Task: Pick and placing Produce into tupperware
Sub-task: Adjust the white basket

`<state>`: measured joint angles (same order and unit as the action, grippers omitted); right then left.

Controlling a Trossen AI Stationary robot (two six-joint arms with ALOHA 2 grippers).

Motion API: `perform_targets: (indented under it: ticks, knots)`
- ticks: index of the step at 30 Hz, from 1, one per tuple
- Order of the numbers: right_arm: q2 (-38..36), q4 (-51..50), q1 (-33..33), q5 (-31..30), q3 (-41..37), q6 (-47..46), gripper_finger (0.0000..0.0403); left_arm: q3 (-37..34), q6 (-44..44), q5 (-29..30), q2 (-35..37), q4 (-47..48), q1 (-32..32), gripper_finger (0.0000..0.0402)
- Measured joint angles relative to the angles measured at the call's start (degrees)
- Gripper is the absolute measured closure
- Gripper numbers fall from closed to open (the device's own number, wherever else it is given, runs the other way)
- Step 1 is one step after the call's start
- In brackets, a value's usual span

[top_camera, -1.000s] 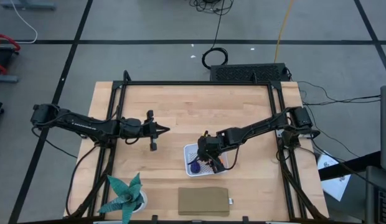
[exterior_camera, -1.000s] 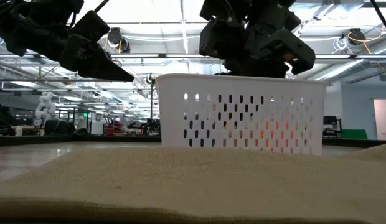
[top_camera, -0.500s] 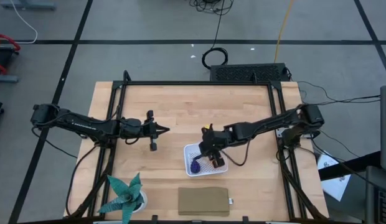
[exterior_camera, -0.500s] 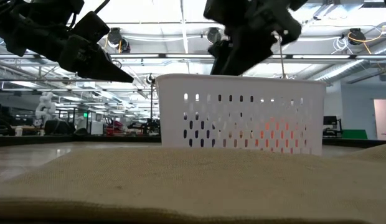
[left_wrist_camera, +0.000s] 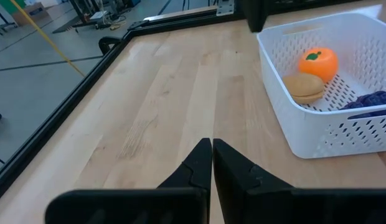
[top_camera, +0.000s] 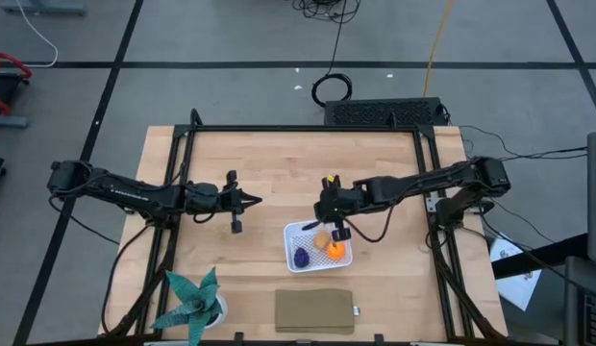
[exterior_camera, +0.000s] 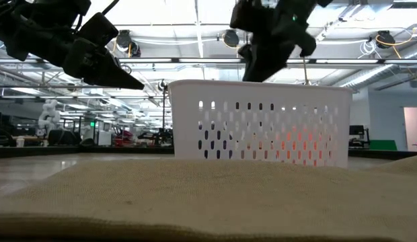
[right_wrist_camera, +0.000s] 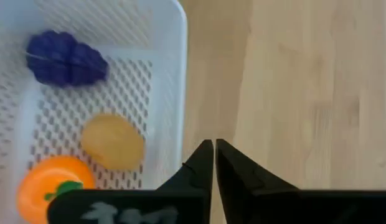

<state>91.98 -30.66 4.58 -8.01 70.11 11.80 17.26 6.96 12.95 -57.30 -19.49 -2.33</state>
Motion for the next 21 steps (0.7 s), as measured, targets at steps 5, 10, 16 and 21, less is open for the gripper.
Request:
perform_targets:
  ticks: [5,10,16,21]
  knots:
    - [0.1,-1.9,-2.7,-0.7,-2.2,-2.2,0.0401,0.0,0.0,0.0,0.0,0.0,0.0,0.0382]
    - [0.1,-2.4,-4.2,0.9,-5.0,-3.1,0.0402,0.0,0.0,0.0,0.0,0.0,0.0,0.0382]
    - [0.1,-3.0,-4.6,7.1,-7.3,-5.3,0.0402,0.0,0.0,0.0,0.0,0.0,0.0,0.0382]
    - [0.0,-2.8,-3.8,8.2,-7.3,-6.7,0.0403,0.0,0.0,0.0,0.0,0.0,0.0,0.0382]
